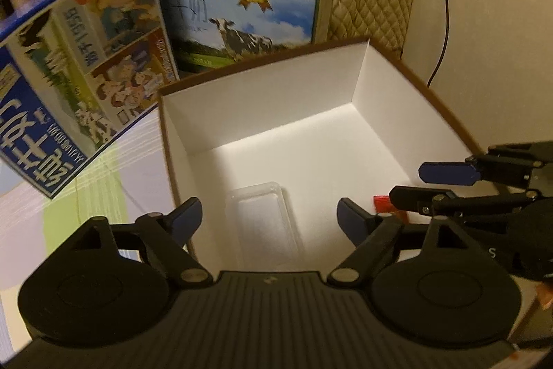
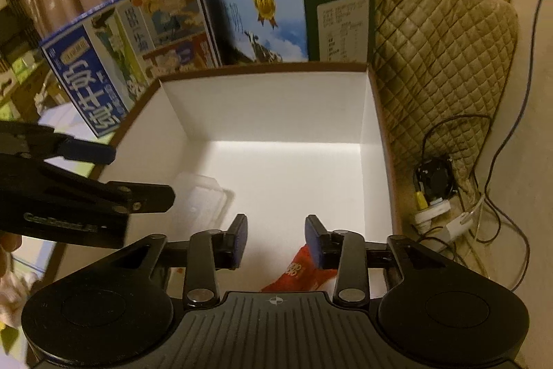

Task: Organize objects
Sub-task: 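Carry the container and candy into the cardboard box and open both tools, then withdraw both tools from the box back over the table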

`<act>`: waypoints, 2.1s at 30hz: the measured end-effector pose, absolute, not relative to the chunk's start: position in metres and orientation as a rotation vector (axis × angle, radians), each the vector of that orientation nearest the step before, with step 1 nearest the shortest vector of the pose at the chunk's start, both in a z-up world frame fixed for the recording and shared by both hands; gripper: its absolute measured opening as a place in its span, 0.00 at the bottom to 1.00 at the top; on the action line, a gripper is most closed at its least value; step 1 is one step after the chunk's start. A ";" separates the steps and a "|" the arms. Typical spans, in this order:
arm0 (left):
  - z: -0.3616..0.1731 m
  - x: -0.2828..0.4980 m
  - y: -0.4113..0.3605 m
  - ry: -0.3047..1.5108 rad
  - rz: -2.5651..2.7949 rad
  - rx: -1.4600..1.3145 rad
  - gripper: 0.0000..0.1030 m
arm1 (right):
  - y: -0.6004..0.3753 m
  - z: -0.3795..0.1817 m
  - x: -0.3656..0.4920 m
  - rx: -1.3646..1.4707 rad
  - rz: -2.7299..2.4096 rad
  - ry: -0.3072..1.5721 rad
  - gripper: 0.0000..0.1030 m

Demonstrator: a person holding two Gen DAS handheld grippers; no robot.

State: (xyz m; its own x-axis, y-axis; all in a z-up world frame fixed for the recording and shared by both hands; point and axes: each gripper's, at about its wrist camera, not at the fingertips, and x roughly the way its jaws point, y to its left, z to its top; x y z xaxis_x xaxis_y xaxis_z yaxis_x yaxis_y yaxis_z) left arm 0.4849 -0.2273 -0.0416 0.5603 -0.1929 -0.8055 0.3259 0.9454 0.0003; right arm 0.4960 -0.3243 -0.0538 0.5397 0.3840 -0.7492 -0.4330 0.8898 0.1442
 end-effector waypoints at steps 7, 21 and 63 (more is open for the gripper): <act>-0.017 0.446 -0.207 0.888 -0.296 0.074 0.89 | -0.339 -0.039 0.465 0.018 0.485 0.862 0.38; 0.008 0.355 -0.186 0.891 -0.211 -0.062 0.94 | -0.367 -0.008 0.399 0.138 0.468 0.833 0.38; 0.006 0.159 -0.026 0.925 0.047 -0.204 0.94 | -0.257 -0.019 0.240 0.050 0.639 0.951 0.38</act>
State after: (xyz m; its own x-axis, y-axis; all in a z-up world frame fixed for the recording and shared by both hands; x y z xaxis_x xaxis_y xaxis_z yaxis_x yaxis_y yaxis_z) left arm 0.1589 -0.0261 0.0056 0.6026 -0.0468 -0.7967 -0.1278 0.9797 -0.1542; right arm 0.2400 -0.2565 -0.0186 0.4123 0.5296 -0.7413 -0.4868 0.8159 0.3121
